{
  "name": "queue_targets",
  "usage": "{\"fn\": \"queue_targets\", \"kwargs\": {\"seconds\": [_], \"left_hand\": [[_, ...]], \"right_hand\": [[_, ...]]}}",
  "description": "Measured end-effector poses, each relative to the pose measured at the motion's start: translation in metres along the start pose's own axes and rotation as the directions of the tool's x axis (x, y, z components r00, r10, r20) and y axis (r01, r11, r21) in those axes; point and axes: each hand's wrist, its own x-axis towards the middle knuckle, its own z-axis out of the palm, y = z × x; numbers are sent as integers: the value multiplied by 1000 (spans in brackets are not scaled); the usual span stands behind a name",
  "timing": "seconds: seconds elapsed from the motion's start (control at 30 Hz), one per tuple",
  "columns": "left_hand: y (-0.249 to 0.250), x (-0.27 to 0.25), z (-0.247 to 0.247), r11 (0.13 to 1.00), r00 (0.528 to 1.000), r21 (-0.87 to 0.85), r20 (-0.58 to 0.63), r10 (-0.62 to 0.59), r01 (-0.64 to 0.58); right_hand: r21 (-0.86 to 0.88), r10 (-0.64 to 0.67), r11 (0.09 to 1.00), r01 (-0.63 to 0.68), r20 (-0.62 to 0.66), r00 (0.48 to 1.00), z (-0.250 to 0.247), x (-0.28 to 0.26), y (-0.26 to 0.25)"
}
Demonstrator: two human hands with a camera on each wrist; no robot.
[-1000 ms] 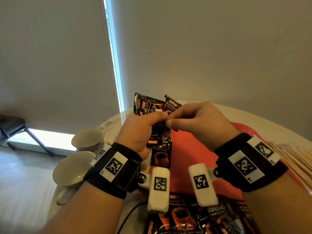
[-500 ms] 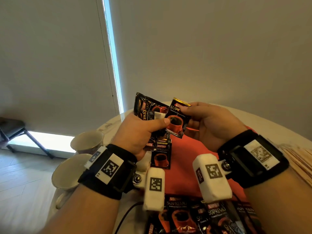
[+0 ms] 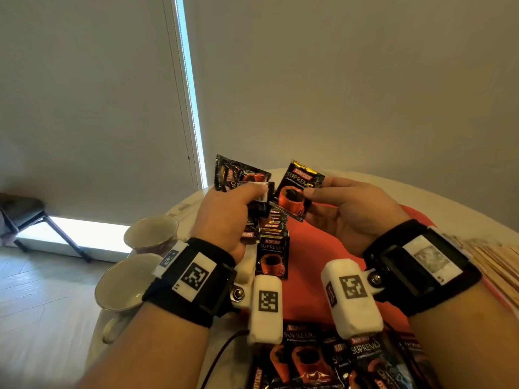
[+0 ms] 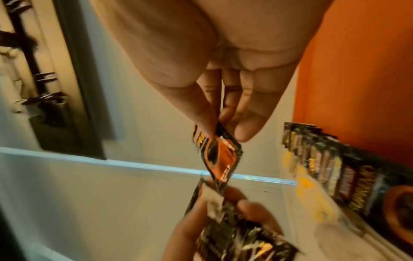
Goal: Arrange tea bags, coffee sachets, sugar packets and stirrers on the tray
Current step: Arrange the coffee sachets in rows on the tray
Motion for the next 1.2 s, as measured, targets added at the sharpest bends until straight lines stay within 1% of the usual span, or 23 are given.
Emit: {"fn": "queue_targets", "kwargs": {"seconds": [0.07, 0.13, 0.2, 0.33, 0.4, 0.47, 0.63, 0.77, 1.0, 1.1, 1.2], "left_hand": [[3, 4, -4, 998, 998, -53, -56, -21, 18], [5, 7, -7, 994, 995, -110, -95, -32, 21], [6, 9, -9, 992, 993, -127, -112, -29, 15], [6, 9, -9, 994, 995, -103, -91, -39, 29], [6, 9, -10, 995, 995, -93, -89, -34, 25], [6, 10, -11, 997, 995, -78, -92, -26, 19], [4, 13, -13, 996, 996, -77, -74, -54, 48], [3, 17, -14, 996, 993, -72, -102, -56, 49], [4, 16, -13, 998, 995, -56, -96, -16, 11], [2, 16, -10, 992, 993, -123, -115, -11, -4], [3, 13, -8, 996, 996, -88, -83, -37, 30]], "right_hand": [[15, 84, 996, -83, -37, 996, -5, 4, 9], [-33, 184, 982, -188, -91, 979, -10, 6, 22], [-116, 248, 957, -264, -140, 959, -14, 5, 34], [-325, 313, 885, -334, -116, 943, -14, -2, 45], [-408, 324, 846, -342, -115, 939, -11, -4, 48], [-449, 326, 824, -345, -122, 938, -8, -5, 50], [-468, 344, 806, -362, -127, 930, -2, -4, 52], [-485, 349, 792, -372, -141, 926, 1, -2, 52], [-511, 344, 780, -361, -132, 930, 4, 0, 54], [-519, 344, 775, -361, -133, 929, 3, 0, 54], [-502, 346, 788, -356, -117, 931, 2, 0, 54]]}}
